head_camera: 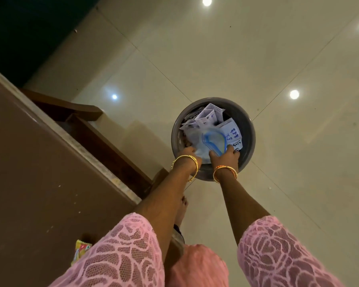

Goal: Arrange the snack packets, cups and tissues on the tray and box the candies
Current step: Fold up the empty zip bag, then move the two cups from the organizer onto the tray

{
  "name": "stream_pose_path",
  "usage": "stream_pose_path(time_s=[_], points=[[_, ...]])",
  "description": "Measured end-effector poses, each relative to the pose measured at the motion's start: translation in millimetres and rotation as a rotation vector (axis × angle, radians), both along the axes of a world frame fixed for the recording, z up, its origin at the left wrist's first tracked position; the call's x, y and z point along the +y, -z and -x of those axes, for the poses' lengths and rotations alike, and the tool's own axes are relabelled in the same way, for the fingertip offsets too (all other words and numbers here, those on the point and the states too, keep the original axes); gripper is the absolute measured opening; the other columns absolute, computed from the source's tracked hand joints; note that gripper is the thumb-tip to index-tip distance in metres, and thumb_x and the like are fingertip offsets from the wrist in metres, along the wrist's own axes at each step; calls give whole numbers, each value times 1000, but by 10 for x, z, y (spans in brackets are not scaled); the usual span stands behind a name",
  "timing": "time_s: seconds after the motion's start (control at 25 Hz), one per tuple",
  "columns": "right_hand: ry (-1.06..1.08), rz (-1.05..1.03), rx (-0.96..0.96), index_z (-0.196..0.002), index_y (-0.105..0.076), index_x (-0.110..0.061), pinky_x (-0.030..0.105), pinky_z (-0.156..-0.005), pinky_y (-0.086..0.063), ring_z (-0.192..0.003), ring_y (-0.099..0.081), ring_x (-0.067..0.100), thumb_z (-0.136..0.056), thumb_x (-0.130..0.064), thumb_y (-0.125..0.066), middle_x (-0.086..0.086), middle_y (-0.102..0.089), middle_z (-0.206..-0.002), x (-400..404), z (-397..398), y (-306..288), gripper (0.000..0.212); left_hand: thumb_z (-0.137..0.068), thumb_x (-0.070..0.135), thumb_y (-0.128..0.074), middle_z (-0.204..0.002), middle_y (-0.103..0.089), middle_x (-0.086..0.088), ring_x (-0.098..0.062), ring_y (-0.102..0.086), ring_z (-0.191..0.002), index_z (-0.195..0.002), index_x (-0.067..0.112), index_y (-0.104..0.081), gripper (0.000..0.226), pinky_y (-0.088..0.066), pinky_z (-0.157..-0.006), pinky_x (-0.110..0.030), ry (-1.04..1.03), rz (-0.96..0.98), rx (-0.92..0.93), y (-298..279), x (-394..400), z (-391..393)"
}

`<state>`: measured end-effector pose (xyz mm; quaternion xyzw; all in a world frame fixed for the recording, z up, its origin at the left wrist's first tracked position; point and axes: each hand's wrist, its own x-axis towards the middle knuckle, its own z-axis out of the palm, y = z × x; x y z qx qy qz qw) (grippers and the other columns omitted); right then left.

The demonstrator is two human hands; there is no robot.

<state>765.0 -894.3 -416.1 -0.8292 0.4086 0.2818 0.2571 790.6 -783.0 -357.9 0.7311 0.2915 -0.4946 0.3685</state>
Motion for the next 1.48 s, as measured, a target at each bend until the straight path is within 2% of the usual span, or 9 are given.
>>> stream_pose_path(time_s=[0.16, 0.28, 0.48, 0.6, 0.72, 0.84, 1.16, 1.48], points=[[-161, 159, -304, -107, -61, -3, 44, -84, -51, -104, -53, 32, -88, -27, -54, 18, -60, -112, 205, 45, -523, 31, -85, 10, -54, -122, -59, -23, -41, -55, -108, -117, 2, -57, 33, -46, -92, -44, 155, -30, -228, -558, 97, 60], [-286, 168, -447, -91, -65, -1, 41, -78, -48, -92, -57, 32, -89, -21, -51, 19, -68, -95, 413, 96, -1098, 24, -84, 7, -55, -122, -56, -21, -41, -54, -108, -117, 4, -57, 33, -47, -93, -46, 269, -55, -434, -1145, 270, 202], [-417, 134, -668, -89, -63, 1, 45, -80, -47, -90, -58, 37, -89, -16, -51, 23, -66, -92, 952, 355, -2208, 21, -86, 6, -47, -133, -50, -15, -33, -45, -122, -129, 11, -49, 43, -43, -101, -42, 481, -89, -804, -2127, 935, 781], [-520, 114, -722, -106, -61, 2, 48, -93, -44, -106, -56, 39, -88, -14, -49, 24, -64, -110, 1359, 824, -2767, 27, -89, 10, -41, -147, -38, -14, -30, -33, -136, -138, 11, -38, 49, -31, -110, -42, 533, -247, -930, -2542, 1455, 1334], [-629, 131, -723, -122, -54, 1, 47, -102, -37, -121, -50, 37, -88, -20, -47, 22, -57, -128, 1873, 1483, -3234, 41, -93, 20, -33, -156, -21, -12, -28, -18, -144, -145, 10, -19, 55, -18, -116, -43, 504, -470, -860, -2818, 2060, 2082], [-873, 99, -721, -127, -49, 0, 46, -102, -38, -124, -49, 36, -88, -29, -38, 21, -53, -134, 2467, 2266, -3564, 51, -95, 25, -28, -158, -12, -13, -29, -11, -146, -147, 8, -7, 58, -13, -117, -46, 433, -630, -746, -2992, 2693, 2963], [-1255, -29, -680, -130, -45, -1, 49, -100, -40, -124, -49, 36, -86, -35, -32, 20, -53, -133, 3850, 3957, -3936, 57, -96, 26, -28, -158, -11, -15, -29, -8, -146, -146, 5, -10, 57, -11, -118, -46, 140, -768, -565, -3274, 3898, 5158], [-1604, -173, -661, -123, -53, 0, 50, -96, -42, -120, -53, 37, -84, -35, -35, 21, -58, -126, 4804, 4896, -4210, 55, -96, 28, -32, -157, -14, -15, -29, -10, -146, -146, 6, -10, 58, -12, -118, -46, -171, -825, -422, -3466, 4401, 6317]])
